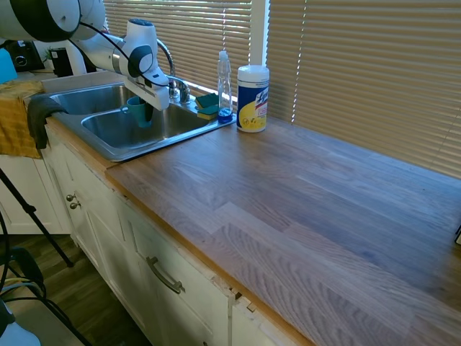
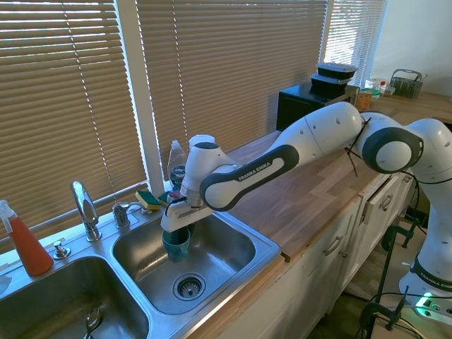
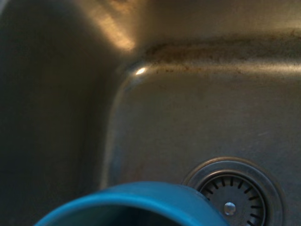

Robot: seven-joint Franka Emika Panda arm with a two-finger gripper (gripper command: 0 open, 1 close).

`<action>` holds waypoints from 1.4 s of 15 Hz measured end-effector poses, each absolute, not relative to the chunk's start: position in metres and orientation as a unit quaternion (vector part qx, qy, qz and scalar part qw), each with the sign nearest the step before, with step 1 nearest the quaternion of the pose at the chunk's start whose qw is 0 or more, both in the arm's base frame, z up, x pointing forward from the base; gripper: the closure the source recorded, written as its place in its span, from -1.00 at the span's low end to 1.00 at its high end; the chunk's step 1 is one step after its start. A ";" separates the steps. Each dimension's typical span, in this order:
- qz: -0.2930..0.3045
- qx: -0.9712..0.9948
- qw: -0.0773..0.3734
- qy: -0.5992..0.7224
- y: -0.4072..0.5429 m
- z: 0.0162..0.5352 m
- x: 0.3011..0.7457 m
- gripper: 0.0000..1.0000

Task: Put the mug in the sink

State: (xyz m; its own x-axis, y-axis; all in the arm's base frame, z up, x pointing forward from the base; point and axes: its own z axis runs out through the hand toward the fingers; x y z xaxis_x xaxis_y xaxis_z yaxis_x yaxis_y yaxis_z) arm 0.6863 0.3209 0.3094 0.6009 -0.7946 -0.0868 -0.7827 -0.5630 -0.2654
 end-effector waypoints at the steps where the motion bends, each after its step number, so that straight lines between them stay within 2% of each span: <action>1: -0.015 -0.882 0.130 0.453 0.325 0.299 0.692 1.00; 8: 0.028 -0.872 0.094 0.480 0.301 0.219 0.738 1.00; 16: 0.065 -0.874 0.076 0.475 0.295 0.192 0.752 1.00; 17: 0.068 -0.874 0.077 0.474 0.294 0.188 0.752 -1.00; 21: 0.075 -0.878 0.079 0.466 0.293 0.184 0.752 -1.00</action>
State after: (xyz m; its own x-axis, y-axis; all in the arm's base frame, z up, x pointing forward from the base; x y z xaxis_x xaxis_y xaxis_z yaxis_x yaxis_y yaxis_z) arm 0.7520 0.2934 0.1844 0.5545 -0.8066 -0.2049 -0.8301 -0.5534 -0.0681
